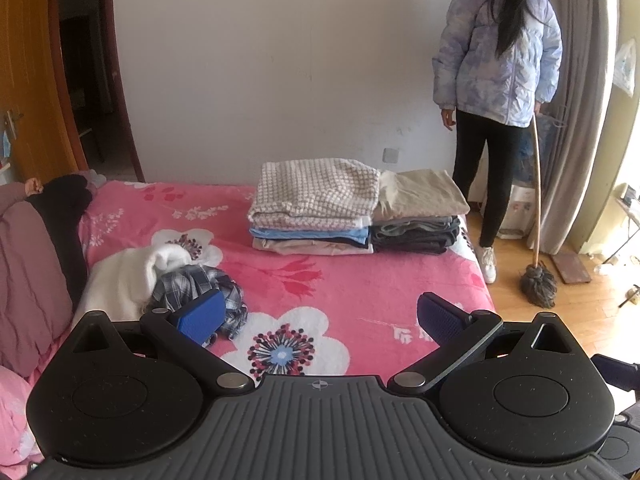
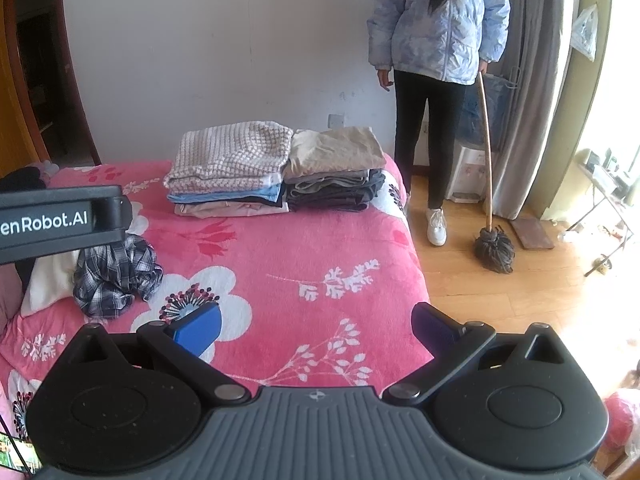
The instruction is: Fold clothes
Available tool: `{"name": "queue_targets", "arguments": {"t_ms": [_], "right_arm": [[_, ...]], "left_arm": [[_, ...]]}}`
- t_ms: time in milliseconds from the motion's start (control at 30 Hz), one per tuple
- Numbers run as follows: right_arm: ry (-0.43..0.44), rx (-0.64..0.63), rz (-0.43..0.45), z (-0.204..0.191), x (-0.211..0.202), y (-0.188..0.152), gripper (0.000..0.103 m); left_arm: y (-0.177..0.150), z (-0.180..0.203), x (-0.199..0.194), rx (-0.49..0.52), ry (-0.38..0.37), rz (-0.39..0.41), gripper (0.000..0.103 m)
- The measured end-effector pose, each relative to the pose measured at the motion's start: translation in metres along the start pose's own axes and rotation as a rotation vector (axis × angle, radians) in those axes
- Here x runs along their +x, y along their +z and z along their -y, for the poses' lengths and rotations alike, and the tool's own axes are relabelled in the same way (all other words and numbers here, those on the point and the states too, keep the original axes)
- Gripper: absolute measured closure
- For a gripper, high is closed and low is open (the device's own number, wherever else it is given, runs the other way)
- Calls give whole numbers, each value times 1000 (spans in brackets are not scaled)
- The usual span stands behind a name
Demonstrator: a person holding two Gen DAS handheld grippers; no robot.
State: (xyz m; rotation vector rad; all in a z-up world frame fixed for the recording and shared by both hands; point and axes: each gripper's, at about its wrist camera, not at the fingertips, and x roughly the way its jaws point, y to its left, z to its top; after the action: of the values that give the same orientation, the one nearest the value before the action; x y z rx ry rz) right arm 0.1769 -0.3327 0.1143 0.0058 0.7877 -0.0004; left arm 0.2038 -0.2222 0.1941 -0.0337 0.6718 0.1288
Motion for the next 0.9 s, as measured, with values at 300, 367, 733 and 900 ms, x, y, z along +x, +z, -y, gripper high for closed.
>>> {"name": "queue_targets", "arguments": {"t_ms": [300,367,733,900], "right_arm": [[-3,-4,-13,-2,6,-2,0],[-5,-5,-13,-2,6,-3,0],[-6,-12,-15,-2,8,-2,0],[-5,-17,-14,-3,9,-1,0]], "left_arm": [[-1,1,1,6,1,0,0],[-1,2,1,7,3,2,0],[-2,2,1,4,5,8,0],[-1,1,3,5,4,9,0]]}}
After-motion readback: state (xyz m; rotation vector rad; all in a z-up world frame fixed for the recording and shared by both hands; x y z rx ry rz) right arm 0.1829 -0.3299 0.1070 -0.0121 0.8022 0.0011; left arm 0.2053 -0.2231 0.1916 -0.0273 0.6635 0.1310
